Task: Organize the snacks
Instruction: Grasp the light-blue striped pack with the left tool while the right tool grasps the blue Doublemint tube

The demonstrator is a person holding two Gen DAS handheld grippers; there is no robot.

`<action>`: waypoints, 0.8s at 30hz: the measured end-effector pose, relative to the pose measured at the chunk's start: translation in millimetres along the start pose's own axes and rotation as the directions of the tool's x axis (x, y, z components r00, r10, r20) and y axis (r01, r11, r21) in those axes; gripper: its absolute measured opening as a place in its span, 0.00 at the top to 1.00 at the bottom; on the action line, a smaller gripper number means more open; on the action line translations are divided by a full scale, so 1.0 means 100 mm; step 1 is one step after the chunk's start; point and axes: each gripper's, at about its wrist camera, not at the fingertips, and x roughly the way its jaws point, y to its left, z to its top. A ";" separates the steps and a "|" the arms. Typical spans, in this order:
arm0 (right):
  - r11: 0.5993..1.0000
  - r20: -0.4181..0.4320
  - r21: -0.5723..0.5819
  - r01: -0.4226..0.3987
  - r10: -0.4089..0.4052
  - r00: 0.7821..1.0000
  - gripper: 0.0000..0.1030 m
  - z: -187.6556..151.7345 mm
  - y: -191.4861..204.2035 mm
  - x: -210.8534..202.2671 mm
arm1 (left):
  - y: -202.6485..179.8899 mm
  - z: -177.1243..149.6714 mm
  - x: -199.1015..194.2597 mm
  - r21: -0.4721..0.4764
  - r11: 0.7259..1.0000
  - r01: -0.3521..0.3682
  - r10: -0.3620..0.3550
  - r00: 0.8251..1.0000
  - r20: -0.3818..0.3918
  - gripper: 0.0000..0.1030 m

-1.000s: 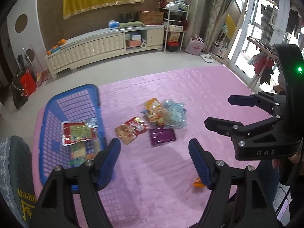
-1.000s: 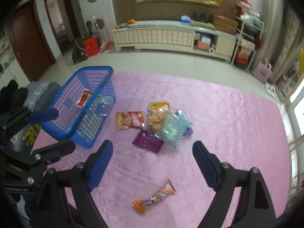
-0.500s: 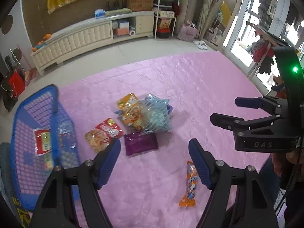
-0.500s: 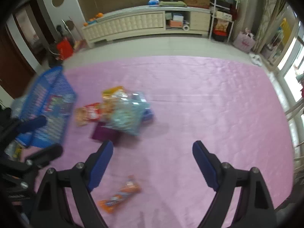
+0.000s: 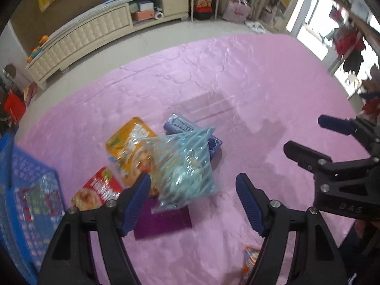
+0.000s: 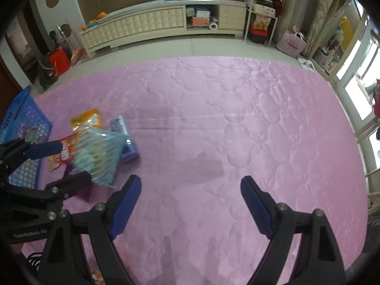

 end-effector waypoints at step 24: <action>0.994 -0.021 -0.003 -0.108 0.108 0.994 0.14 -0.11 0.10 0.07 | 0.20 -0.10 0.03 -0.057 0.998 0.011 -0.009 1.000 0.018 0.49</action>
